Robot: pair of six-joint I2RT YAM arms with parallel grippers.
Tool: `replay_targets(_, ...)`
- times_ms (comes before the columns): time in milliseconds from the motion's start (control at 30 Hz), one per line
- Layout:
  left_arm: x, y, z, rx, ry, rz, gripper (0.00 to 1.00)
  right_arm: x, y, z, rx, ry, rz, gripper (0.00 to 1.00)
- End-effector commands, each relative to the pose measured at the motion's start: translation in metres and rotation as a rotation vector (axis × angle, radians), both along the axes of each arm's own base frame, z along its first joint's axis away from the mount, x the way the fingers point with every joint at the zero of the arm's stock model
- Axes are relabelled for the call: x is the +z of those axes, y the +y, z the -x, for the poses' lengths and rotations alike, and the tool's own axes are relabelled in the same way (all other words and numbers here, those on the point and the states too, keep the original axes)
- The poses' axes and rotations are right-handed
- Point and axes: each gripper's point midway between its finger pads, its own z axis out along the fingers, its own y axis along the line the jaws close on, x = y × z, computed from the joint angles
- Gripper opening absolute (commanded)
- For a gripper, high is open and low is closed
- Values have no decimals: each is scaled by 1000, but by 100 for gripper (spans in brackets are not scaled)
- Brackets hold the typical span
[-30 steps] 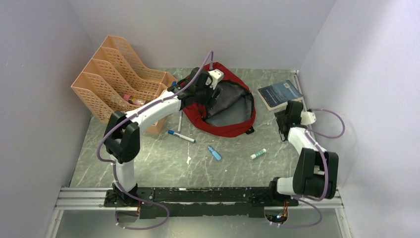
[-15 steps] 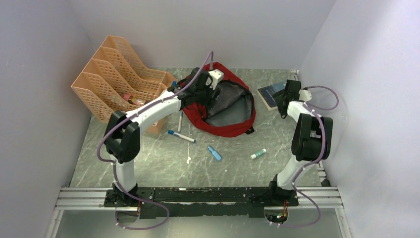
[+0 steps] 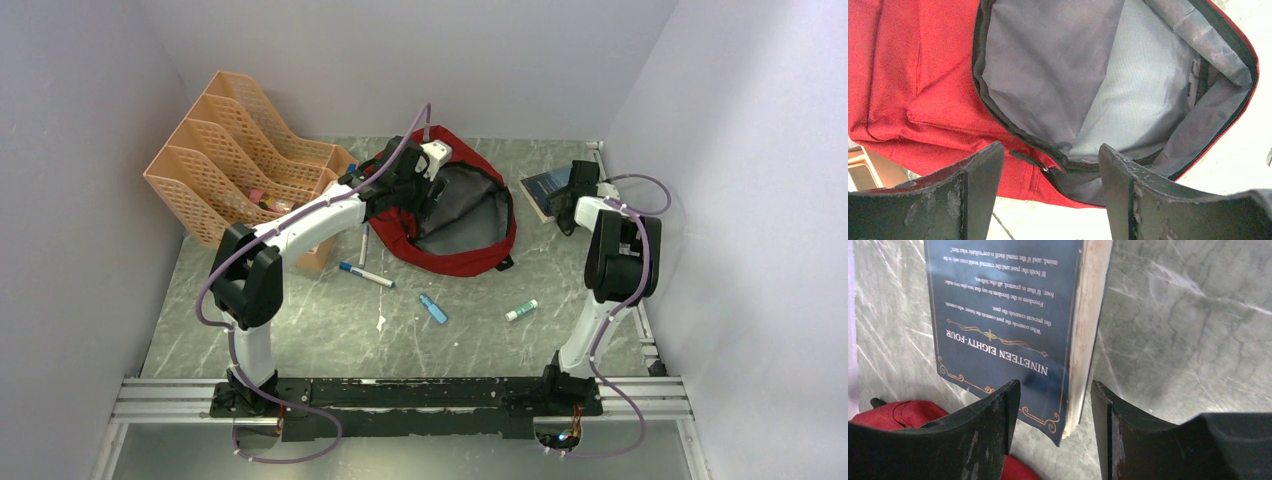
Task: Pack the student bag
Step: Move the book to the center of the board.
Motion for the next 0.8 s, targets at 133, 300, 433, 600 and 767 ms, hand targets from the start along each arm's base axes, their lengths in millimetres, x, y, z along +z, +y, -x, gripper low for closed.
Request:
replay_targets(133, 15, -5, 0, -17, -25, 18, 74, -15, -3, -2, 2, 32, 11, 48)
replay_targets(300, 17, -4, 0, -20, -30, 17, 74, -24, 2, 2, 19, 37, -5, 19)
replay_targets(433, 16, 0, -4, 4, -40, 2, 74, -26, 5, 13, 31, 29, -4, 0)
replay_targets(600, 16, 1, -5, 7, -41, -1, 75, -24, 8, 36, 53, 25, 1, 0)
replay_targets(767, 18, 2, -5, 8, -47, -2, 75, -15, 18, 67, 69, 24, -23, 0)
